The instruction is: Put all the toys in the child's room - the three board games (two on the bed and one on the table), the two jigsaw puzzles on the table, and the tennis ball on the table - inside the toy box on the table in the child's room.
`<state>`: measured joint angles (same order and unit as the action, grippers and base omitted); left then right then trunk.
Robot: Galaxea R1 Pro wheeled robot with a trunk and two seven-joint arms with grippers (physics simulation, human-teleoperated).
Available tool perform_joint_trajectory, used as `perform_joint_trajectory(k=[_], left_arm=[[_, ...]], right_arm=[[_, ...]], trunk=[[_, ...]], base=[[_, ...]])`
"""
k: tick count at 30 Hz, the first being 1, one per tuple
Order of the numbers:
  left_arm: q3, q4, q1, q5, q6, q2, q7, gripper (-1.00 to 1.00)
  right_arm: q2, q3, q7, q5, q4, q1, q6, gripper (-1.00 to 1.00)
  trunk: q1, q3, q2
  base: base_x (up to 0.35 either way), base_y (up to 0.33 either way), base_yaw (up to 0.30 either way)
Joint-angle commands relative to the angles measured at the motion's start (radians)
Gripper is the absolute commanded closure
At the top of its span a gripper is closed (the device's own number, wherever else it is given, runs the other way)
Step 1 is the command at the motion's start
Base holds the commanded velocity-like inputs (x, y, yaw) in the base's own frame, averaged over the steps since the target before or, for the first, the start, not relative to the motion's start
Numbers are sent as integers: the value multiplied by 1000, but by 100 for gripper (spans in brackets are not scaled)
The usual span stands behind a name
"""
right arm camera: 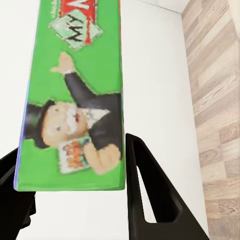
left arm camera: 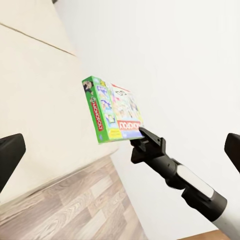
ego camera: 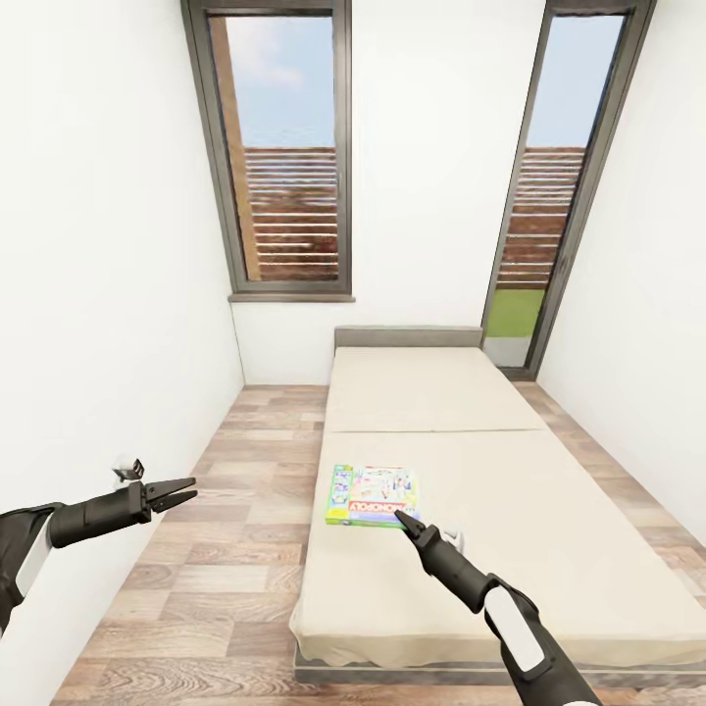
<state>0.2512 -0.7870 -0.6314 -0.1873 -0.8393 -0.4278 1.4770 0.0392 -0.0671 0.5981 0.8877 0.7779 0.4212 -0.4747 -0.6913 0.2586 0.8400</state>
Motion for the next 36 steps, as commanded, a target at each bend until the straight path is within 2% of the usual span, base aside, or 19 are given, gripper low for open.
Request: perform_joint_trajectory(k=[1,7,25,36], left_arm=[[0,0,-1,0,-11,0,0,-100],[-1,0,-1,-1,-10,0,-5,-100],[4,-1,-1,-1,-6,0,-4,-100],[3,-1,-1,-1,-6,0,-5,-100]], right_arm=[[0,-3,2,3,0,1,0,100],[0,-2,2,4,-2,1,13,100],[-3,-2,0,4,-7,1,15,100],[-1,-2,-1,4,-8,1,16,100]], trunk=[[4,-2,-6],[27,-21,-48],[27,-21,-48],[27,-24,-48]], base=[[0,0,0],[0,0,0],[0,0,-4],[0,-97,-215]])
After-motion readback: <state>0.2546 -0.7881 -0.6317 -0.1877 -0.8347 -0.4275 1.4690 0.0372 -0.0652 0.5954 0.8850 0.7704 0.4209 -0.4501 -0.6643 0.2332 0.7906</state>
